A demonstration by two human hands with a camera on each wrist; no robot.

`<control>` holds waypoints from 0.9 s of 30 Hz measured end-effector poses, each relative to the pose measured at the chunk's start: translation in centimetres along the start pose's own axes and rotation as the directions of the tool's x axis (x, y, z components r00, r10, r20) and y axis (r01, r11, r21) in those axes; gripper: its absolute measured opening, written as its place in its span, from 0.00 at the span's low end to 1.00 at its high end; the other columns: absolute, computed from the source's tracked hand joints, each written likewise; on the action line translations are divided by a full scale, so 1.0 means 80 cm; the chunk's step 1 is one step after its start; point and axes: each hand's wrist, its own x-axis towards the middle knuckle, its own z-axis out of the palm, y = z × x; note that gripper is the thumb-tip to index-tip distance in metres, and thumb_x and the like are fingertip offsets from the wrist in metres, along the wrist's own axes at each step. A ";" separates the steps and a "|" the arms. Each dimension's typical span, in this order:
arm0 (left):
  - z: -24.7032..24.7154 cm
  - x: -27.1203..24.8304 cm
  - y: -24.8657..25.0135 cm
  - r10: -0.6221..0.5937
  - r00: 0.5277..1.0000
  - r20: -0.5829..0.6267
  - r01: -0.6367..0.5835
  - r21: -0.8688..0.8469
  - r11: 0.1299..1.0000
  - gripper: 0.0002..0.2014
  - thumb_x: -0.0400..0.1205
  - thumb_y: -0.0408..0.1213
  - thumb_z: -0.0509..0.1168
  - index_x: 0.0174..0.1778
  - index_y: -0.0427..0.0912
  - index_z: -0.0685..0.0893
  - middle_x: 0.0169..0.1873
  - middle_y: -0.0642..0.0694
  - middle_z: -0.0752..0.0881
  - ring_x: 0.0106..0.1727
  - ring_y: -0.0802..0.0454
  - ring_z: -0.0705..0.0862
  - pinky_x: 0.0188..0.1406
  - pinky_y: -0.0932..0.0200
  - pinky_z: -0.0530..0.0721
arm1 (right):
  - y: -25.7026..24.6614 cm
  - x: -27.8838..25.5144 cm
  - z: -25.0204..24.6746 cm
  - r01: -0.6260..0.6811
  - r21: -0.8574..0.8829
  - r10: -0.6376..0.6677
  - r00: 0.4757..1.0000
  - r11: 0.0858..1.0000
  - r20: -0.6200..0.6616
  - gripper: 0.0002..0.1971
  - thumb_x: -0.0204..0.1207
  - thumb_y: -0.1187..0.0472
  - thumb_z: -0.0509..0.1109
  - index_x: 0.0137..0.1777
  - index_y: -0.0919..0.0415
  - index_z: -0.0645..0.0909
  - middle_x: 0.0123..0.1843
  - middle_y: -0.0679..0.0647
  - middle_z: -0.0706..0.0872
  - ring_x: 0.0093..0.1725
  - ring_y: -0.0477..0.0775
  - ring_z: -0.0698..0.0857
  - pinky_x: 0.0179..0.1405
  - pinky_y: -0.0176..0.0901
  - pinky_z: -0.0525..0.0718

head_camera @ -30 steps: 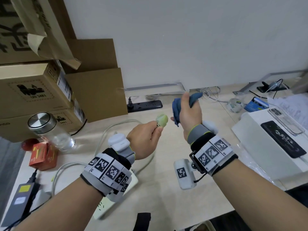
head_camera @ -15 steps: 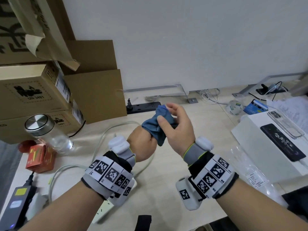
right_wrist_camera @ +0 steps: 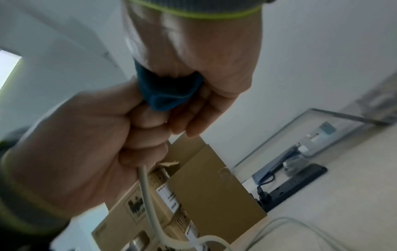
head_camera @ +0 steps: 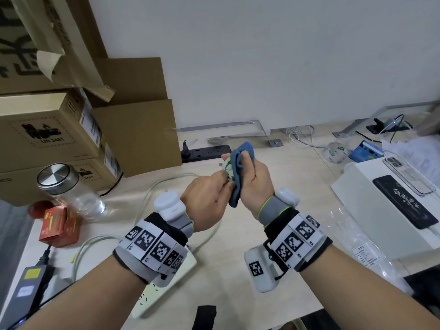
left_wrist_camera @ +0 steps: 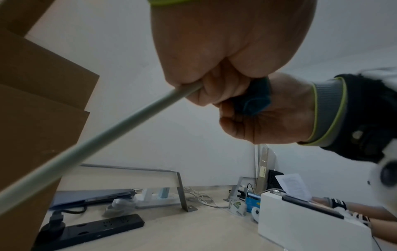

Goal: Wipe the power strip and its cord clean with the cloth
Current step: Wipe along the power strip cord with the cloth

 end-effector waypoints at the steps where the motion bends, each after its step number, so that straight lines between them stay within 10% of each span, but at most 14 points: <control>1: 0.002 -0.002 -0.002 0.020 1.000 -0.001 -0.020 -0.003 1.000 0.12 0.82 0.45 0.50 0.37 0.43 0.70 0.24 0.47 0.77 0.26 0.42 0.73 0.26 0.52 0.65 | -0.002 0.004 -0.001 -0.075 0.044 0.074 0.997 0.996 0.017 0.23 0.81 0.44 0.50 0.46 0.49 0.87 0.42 0.51 0.90 0.44 0.54 0.86 0.47 0.48 0.83; 6: 0.005 -0.003 -0.002 0.099 0.995 -0.027 -0.100 -0.041 0.994 0.12 0.84 0.48 0.50 0.38 0.47 0.68 0.24 0.53 0.74 0.26 0.46 0.73 0.25 0.52 0.67 | -0.019 0.007 -0.009 -0.559 0.473 0.501 0.827 0.681 0.256 0.21 0.85 0.46 0.53 0.51 0.54 0.86 0.28 0.51 0.83 0.30 0.53 0.81 0.30 0.42 0.82; 10: 0.007 -0.003 -0.005 0.067 0.995 -0.072 -0.078 -0.151 0.986 0.15 0.84 0.48 0.49 0.38 0.46 0.72 0.24 0.57 0.73 0.27 0.56 0.73 0.26 0.67 0.66 | -0.015 0.005 -0.007 -0.493 0.563 0.511 0.848 0.664 0.139 0.14 0.85 0.55 0.58 0.41 0.59 0.80 0.31 0.56 0.82 0.29 0.54 0.81 0.30 0.44 0.81; 16: 0.002 -0.006 -0.014 -0.166 0.985 0.044 0.171 -0.329 0.929 0.15 0.82 0.48 0.49 0.30 0.51 0.71 0.22 0.54 0.70 0.25 0.57 0.68 0.30 0.56 0.67 | -0.016 0.010 -0.031 -0.369 0.673 0.412 0.905 0.641 0.104 0.12 0.86 0.50 0.57 0.53 0.56 0.78 0.29 0.50 0.81 0.22 0.49 0.76 0.25 0.41 0.76; 18: 0.001 -0.002 -0.012 -0.237 0.964 0.118 0.265 -0.399 0.878 0.16 0.80 0.50 0.51 0.27 0.49 0.71 0.21 0.55 0.70 0.25 0.55 0.67 0.30 0.56 0.66 | -0.017 0.007 -0.028 -0.195 0.548 0.205 0.978 0.813 0.044 0.12 0.83 0.51 0.60 0.48 0.58 0.80 0.34 0.51 0.82 0.30 0.53 0.79 0.34 0.46 0.79; 20: 0.000 -0.001 -0.006 -0.288 0.935 0.205 0.353 -0.492 0.796 0.16 0.79 0.45 0.53 0.24 0.49 0.70 0.17 0.55 0.70 0.22 0.56 0.65 0.27 0.58 0.64 | -0.007 0.000 -0.020 0.182 0.070 -0.184 0.983 0.981 0.024 0.14 0.79 0.48 0.61 0.50 0.54 0.85 0.44 0.49 0.85 0.46 0.52 0.83 0.51 0.47 0.81; 22: -0.003 -0.001 0.003 -0.306 0.905 0.297 0.425 -0.562 0.710 0.16 0.77 0.37 0.54 0.21 0.48 0.67 0.13 0.55 0.68 0.17 0.59 0.62 0.21 0.63 0.60 | 0.009 -0.008 -0.014 0.460 -0.263 -0.419 0.886 0.848 0.199 0.22 0.81 0.43 0.56 0.59 0.55 0.85 0.51 0.49 0.85 0.56 0.48 0.80 0.60 0.43 0.77; 27: -0.015 -0.008 0.002 -0.284 0.869 0.406 0.491 -0.627 0.605 0.17 0.70 0.36 0.53 0.14 0.51 0.64 0.14 0.54 0.61 0.18 0.57 0.55 0.19 0.66 0.53 | 0.024 -0.009 -0.030 0.639 -0.339 -0.505 0.761 0.690 0.408 0.33 0.82 0.36 0.45 0.58 0.61 0.83 0.48 0.49 0.84 0.48 0.50 0.80 0.50 0.42 0.78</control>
